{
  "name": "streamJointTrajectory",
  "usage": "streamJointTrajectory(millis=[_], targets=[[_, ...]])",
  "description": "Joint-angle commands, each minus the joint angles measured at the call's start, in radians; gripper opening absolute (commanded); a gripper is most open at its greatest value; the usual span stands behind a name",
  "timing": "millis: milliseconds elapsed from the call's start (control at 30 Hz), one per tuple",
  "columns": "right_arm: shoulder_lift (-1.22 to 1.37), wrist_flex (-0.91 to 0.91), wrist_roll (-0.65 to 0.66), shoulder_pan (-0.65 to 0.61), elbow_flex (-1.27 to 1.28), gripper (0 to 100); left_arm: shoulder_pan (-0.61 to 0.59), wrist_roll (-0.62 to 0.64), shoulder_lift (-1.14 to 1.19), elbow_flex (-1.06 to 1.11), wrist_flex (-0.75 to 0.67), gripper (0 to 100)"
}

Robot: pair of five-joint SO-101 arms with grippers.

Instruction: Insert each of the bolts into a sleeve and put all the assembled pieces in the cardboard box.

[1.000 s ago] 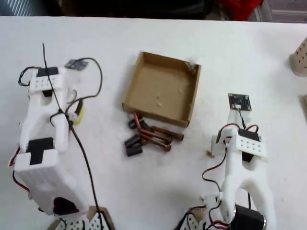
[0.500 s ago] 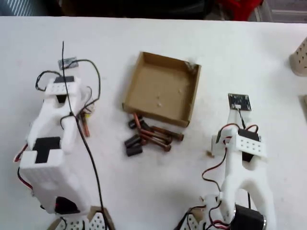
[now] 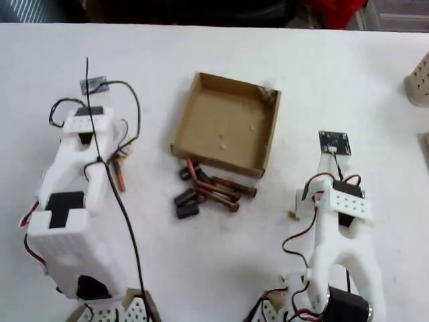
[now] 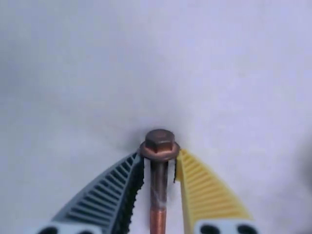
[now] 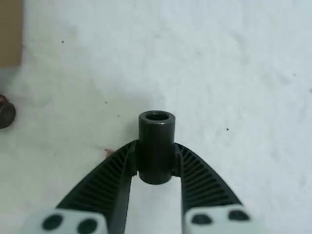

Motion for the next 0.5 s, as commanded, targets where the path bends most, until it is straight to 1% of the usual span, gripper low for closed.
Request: streamJointTrajectory(millis=[0, 67, 200, 467], targets=[[-0.018, -0.005, 0.012, 0.002, -0.006, 1.7, 0.013, 0.009, 0.025, -0.048, -0.023, 7], [-0.018, -0.005, 0.012, 0.002, -0.006, 1.7, 0.013, 0.006, 0.061, -0.087, -0.003, 6], [-0.018, -0.005, 0.012, 0.002, -0.006, 1.7, 0.004, 0.008, 0.127, -0.180, 0.104, 8], [-0.018, -0.005, 0.012, 0.002, -0.006, 1.7, 0.002, 0.008, 0.205, -0.284, 0.196, 8]])
